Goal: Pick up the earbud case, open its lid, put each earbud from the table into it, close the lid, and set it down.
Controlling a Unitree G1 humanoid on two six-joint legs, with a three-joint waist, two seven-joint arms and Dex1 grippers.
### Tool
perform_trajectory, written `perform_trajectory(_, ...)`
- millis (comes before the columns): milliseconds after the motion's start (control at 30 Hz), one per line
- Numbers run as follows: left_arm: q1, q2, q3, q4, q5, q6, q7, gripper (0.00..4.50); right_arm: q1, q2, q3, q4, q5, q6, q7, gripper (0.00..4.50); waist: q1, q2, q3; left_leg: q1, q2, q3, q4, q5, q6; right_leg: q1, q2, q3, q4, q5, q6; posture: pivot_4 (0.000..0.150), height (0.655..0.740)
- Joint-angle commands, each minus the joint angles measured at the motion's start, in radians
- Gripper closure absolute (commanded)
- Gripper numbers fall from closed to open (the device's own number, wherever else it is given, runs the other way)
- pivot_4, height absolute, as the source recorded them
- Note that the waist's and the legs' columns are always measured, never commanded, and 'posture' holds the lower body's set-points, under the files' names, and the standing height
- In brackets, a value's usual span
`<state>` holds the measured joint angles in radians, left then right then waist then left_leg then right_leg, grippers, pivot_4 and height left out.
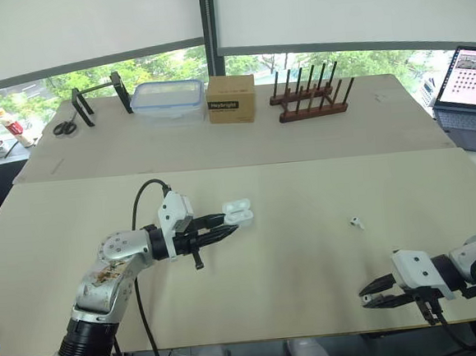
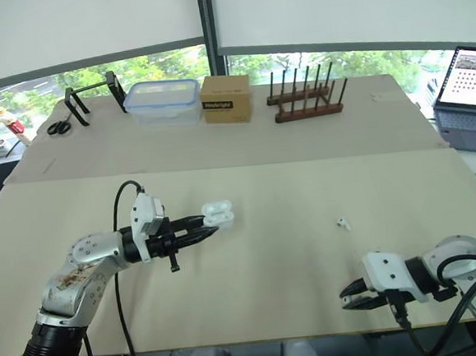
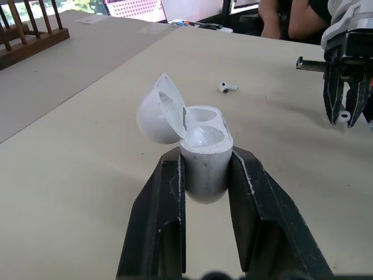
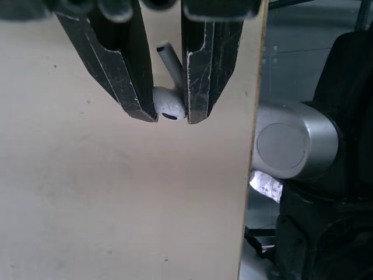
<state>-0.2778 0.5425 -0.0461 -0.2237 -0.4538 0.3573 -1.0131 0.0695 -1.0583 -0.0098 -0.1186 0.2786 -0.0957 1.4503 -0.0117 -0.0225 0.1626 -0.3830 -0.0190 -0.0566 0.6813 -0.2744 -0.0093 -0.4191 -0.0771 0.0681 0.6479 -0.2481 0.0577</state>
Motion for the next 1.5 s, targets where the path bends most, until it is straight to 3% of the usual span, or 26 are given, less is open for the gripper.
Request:
perform_trajectory(33, -0.007, 0.006, 0.006, -0.039, -0.020, 0.008, 0.003, 3.98, -0.003, -0.007, -0.015, -0.012, 0.016, 0.021, -0.002, 4.16, 0.001, 0.000, 0.000, 0.000, 0.000, 0.000, 0.000, 0.000, 0.000, 0.000, 0.000, 0.000, 0.000, 0.000, 0.000, 0.150, 0.7400)
perform_trajectory(100, -0.006, 0.007, 0.007, -0.043, -0.021, 0.012, 0.003, 3.98, -0.005, -0.012, -0.010, -0.003, 0.010, 0.029, 0.002, 4.16, 0.001, 0.000, 0.000, 0.000, 0.000, 0.000, 0.000, 0.000, 0.000, 0.000, 0.000, 0.000, 0.000, 0.000, 0.000, 0.150, 0.7400)
perform_trajectory(167, -0.007, 0.006, 0.007, -0.044, -0.021, 0.016, 0.005, 3.98, -0.018, -0.009, -0.003, 0.017, -0.004, 0.025, 0.000, 3.10, 0.000, 0.000, 0.000, 0.000, 0.000, 0.000, 0.000, 0.000, 0.000, 0.000, 0.000, 0.000, 0.000, 0.000, 0.000, 0.150, 0.7400)
perform_trajectory(367, -0.011, 0.002, 0.002, -0.049, -0.022, 0.026, 0.013, 3.98, -0.054, 0.004, 0.015, 0.048, -0.032, -0.009, 0.001, 1.07, 0.000, 0.000, 0.000, 0.000, 0.000, 0.001, 0.000, 0.000, 0.000, 0.000, 0.000, 0.000, 0.000, 0.000, 0.000, 0.150, 0.7400)
perform_trajectory(633, -0.008, 0.000, -0.002, -0.052, -0.025, 0.035, 0.017, 3.98, -0.017, -0.056, -0.057, -0.117, 0.033, 0.104, -0.005, 1.03, 0.001, 0.000, 0.000, 0.000, 0.000, 0.000, 0.000, 0.000, 0.000, 0.000, 0.000, 0.000, 0.000, 0.000, 0.000, 0.150, 0.7400)
perform_trajectory(867, -0.006, -0.003, -0.016, -0.044, -0.025, 0.031, 0.018, 3.98, 0.066, -0.193, -0.126, -0.403, -0.054, 0.413, -0.133, 1.03, 0.007, 0.000, 0.000, 0.000, 0.000, 0.000, 0.001, 0.000, 0.000, 0.000, 0.000, 0.000, 0.001, 0.000, 0.000, 0.150, 0.7400)
perform_trajectory(1033, -0.007, -0.011, -0.029, -0.048, -0.023, 0.035, 0.024, 3.98, 0.040, -0.232, -0.037, -0.553, -0.117, 0.689, -0.260, 1.03, 0.009, 0.000, 0.000, -0.001, 0.000, 0.000, 0.001, 0.000, 0.000, 0.000, 0.000, 0.000, 0.000, 0.000, 0.000, 0.150, 0.7400)
perform_trajectory(1500, -0.010, -0.005, -0.029, -0.054, -0.029, 0.048, 0.030, 3.98, 0.038, -0.225, 0.087, -0.529, -0.219, 0.702, -0.340, 1.03, 0.012, 0.000, 0.000, -0.001, 0.000, 0.001, 0.002, 0.000, 0.000, 0.000, 0.000, 0.000, 0.000, 0.000, 0.000, 0.150, 0.7400)
